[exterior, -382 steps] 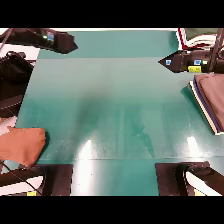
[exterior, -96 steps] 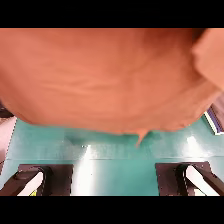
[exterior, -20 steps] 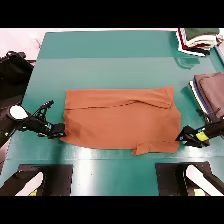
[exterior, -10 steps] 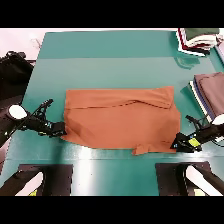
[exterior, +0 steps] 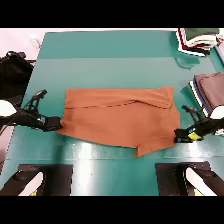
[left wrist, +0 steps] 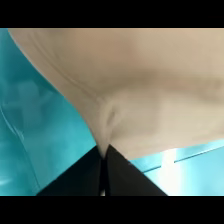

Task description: Fold the shirts.

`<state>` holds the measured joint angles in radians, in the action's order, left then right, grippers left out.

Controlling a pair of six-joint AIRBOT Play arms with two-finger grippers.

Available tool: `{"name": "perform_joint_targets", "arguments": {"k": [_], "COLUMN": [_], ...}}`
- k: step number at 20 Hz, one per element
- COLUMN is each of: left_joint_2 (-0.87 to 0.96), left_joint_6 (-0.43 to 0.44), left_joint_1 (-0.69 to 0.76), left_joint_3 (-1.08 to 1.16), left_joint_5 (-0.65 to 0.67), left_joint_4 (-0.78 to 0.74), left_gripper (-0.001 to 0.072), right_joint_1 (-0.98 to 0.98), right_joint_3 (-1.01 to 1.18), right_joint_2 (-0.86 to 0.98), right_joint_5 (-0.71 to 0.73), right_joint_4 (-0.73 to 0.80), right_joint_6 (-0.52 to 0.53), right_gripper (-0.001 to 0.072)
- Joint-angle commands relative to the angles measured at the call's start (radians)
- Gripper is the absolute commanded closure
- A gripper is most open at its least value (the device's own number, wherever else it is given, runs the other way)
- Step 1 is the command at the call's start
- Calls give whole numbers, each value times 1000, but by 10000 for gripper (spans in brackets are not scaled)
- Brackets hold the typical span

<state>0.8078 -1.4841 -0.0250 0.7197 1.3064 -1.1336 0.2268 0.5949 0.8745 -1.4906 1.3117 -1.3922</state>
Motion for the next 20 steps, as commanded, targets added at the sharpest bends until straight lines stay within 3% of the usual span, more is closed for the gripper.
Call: {"name": "perform_joint_targets", "arguments": {"k": [1, 5, 15, 20], "left_joint_2": [-34, 23, 535, 669], "left_joint_6": [-9, -54, -32, -27], "left_joint_1": [0, 0, 0, 0], "left_joint_3": [62, 73, 398, 496], "left_joint_5": [-4, -196, -340, -364], "left_joint_4": [-28, -36, -17, -2], "left_gripper": [688, 689, 688, 686], "right_joint_1": [-18, -19, -143, -158], "right_joint_3": [138, 310, 740, 937], "right_joint_2": [-86, -1, 525, 692], "right_joint_5": [-27, 26, 204, 204], "right_joint_4": [24, 19, 15, -30], "right_joint_6": [-18, -18, -75, -77], "right_gripper": [697, 698, 697, 687]}}
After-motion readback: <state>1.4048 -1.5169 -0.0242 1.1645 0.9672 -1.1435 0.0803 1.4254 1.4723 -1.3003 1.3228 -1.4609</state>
